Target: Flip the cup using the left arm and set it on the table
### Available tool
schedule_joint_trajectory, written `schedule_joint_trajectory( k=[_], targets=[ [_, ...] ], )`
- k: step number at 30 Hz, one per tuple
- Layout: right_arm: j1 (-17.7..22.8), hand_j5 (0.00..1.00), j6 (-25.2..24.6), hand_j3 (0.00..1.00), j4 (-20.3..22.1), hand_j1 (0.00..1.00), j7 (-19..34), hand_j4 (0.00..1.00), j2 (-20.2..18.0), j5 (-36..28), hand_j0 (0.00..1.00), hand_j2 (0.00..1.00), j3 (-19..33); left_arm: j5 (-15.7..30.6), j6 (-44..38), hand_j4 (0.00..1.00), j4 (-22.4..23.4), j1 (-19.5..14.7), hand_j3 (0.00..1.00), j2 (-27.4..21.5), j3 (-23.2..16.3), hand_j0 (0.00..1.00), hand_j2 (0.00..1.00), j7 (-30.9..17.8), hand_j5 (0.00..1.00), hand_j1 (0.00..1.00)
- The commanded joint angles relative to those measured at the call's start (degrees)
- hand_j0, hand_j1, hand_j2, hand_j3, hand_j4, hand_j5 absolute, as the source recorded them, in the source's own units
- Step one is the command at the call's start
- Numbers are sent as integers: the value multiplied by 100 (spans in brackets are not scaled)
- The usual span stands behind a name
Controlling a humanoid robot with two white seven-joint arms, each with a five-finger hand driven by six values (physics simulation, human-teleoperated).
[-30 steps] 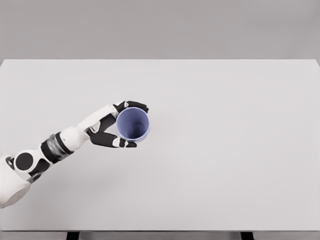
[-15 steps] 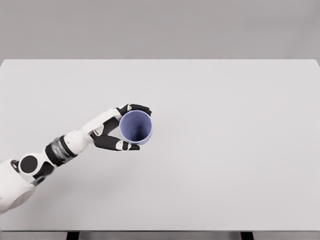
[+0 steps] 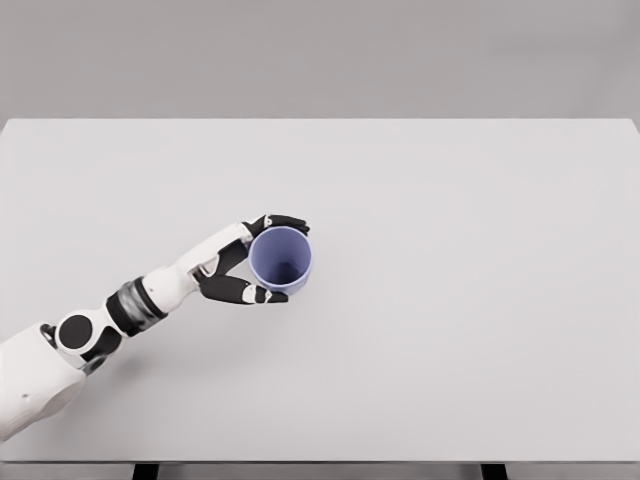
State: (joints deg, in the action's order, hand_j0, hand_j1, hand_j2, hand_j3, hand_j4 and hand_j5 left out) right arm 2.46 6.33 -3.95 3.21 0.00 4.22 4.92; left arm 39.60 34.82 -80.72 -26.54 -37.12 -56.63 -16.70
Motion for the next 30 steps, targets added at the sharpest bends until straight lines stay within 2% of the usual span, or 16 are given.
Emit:
schedule_joint_trajectory(
  k=[1,10,11,12,15,25,28,30],
  targets=[
    [0,100,0,100,-1,100,4,100,0,0,100,100,0,30,-2,84,30,9,84,29,-6,84,84,-9,84,84],
    [0,100,0,100,-1,100,4,100,0,0,100,100,0,-14,-2,85,109,9,85,108,-6,85,85,0,85,85],
    [0,100,0,100,-1,100,-4,100,0,0,100,100,0,-14,-2,86,109,9,86,108,-6,86,86,0,86,86],
    [0,100,0,100,-1,100,4,100,0,0,100,100,0,-14,-2,91,109,17,91,117,-6,91,91,-9,91,91],
    [0,100,0,100,-1,100,4,100,0,0,100,100,0,-14,-2,93,118,44,93,117,-6,93,93,0,93,93],
    [0,100,0,100,-1,100,4,100,0,0,100,100,0,-14,-2,93,109,61,93,108,3,93,93,0,93,93],
    [0,100,0,100,-1,100,4,100,0,0,100,100,0,-32,-2,100,109,88,100,82,20,100,100,0,100,100],
    [0,100,0,100,-1,100,-4,100,0,0,100,100,0,-58,-2,100,118,88,100,55,38,100,100,9,100,100]
  ],
)
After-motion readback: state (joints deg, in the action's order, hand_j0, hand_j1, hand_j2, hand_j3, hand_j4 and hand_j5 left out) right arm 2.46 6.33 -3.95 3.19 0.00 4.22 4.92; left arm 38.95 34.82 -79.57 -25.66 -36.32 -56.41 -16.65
